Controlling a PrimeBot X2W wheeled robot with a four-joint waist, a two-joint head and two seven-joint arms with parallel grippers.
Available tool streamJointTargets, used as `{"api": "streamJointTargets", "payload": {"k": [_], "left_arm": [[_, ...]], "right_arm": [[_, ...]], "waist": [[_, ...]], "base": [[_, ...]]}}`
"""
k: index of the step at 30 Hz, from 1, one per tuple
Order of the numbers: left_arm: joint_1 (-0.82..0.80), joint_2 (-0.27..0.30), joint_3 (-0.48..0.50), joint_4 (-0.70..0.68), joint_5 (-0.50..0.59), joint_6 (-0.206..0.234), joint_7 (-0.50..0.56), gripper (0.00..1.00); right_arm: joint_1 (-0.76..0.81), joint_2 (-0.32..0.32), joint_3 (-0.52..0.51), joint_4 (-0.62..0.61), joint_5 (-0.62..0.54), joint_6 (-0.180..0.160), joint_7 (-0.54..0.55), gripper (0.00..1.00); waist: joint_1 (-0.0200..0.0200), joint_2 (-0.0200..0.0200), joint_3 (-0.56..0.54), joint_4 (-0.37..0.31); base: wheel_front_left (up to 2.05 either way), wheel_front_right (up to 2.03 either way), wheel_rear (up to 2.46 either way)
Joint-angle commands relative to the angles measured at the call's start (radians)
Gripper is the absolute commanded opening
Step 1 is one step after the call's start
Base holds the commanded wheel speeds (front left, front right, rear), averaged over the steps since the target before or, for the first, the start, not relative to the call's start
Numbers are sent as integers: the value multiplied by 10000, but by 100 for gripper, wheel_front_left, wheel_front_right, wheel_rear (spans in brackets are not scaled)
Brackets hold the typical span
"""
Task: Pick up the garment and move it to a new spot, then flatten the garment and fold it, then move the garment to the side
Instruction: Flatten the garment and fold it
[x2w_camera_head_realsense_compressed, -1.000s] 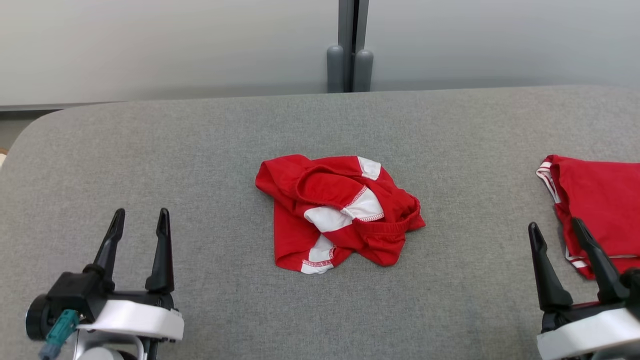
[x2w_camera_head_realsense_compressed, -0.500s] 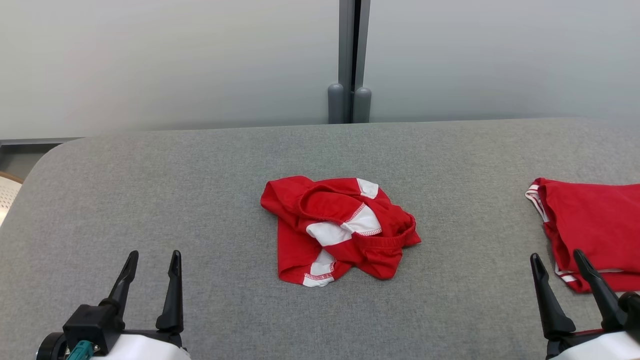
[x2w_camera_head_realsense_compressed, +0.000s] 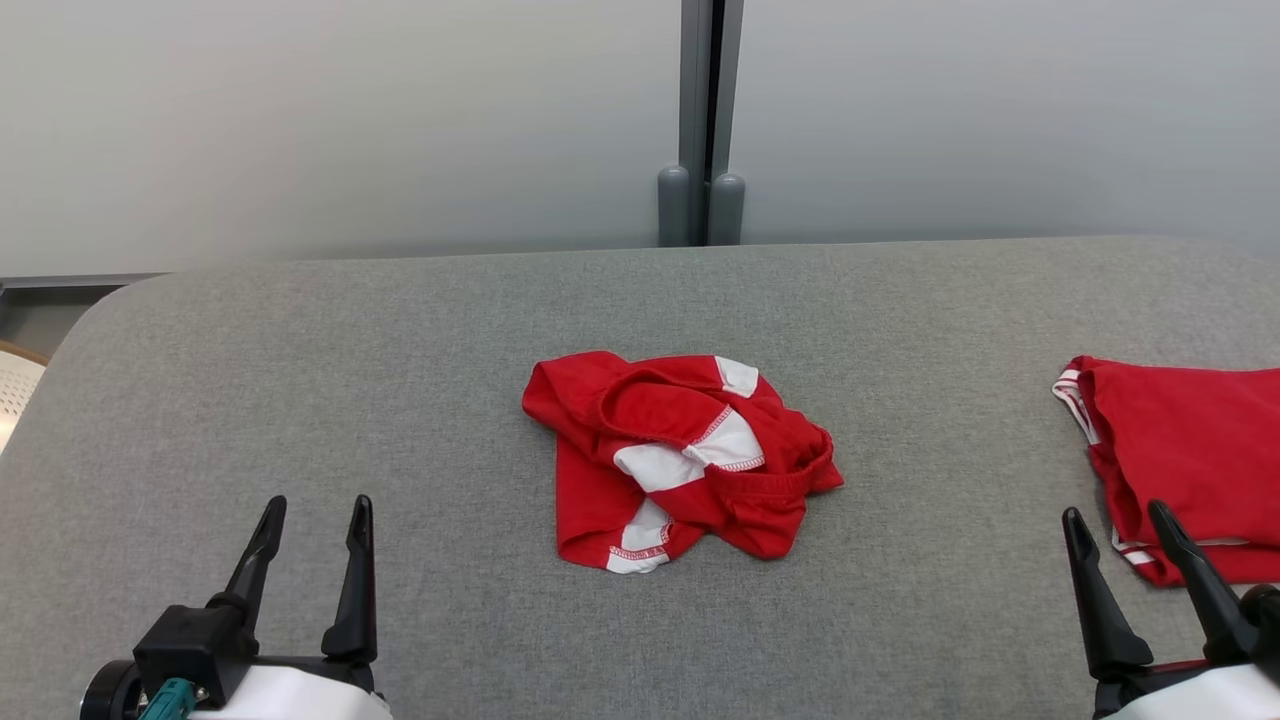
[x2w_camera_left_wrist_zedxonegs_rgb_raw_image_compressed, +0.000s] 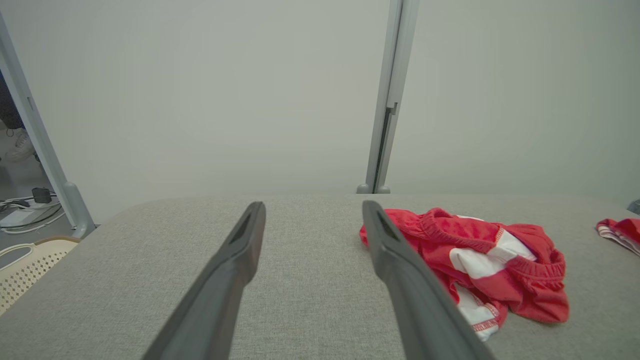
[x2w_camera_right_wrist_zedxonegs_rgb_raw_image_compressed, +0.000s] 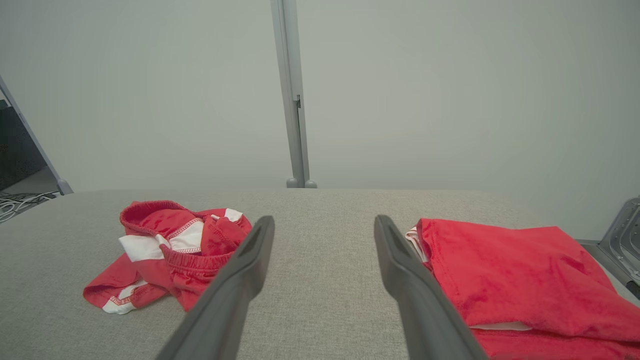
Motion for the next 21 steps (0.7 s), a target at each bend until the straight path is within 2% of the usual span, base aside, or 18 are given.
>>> {"api": "streamJointTargets", "payload": {"k": [1, 12, 16, 21], "left_arm": [[133, 1, 6, -64, 33, 73, 15, 100], [-244, -101, -237, -329, 124, 141, 32, 100], [-821, -262, -480, -395, 207, -5, -54, 100], [-1718, -707, -818, -169, 228, -248, -433, 100]], "right_arm": [[14, -32, -6, -30, 7, -4, -40, 100], [-121, -10, -82, -178, -103, -4, 116, 100], [-514, -166, 91, -189, 34, -3, 224, 100], [-1489, -772, 1344, 290, 222, -4, 709, 100]], "waist": [[0, -1, -4, -10], [0, -1, 345, 248], [0, -1, 1043, 778], [0, -1, 2014, 1720]], "base": [[0, 0, 0], [0, 0, 0], [0, 0, 0], [0, 0, 0]]}}
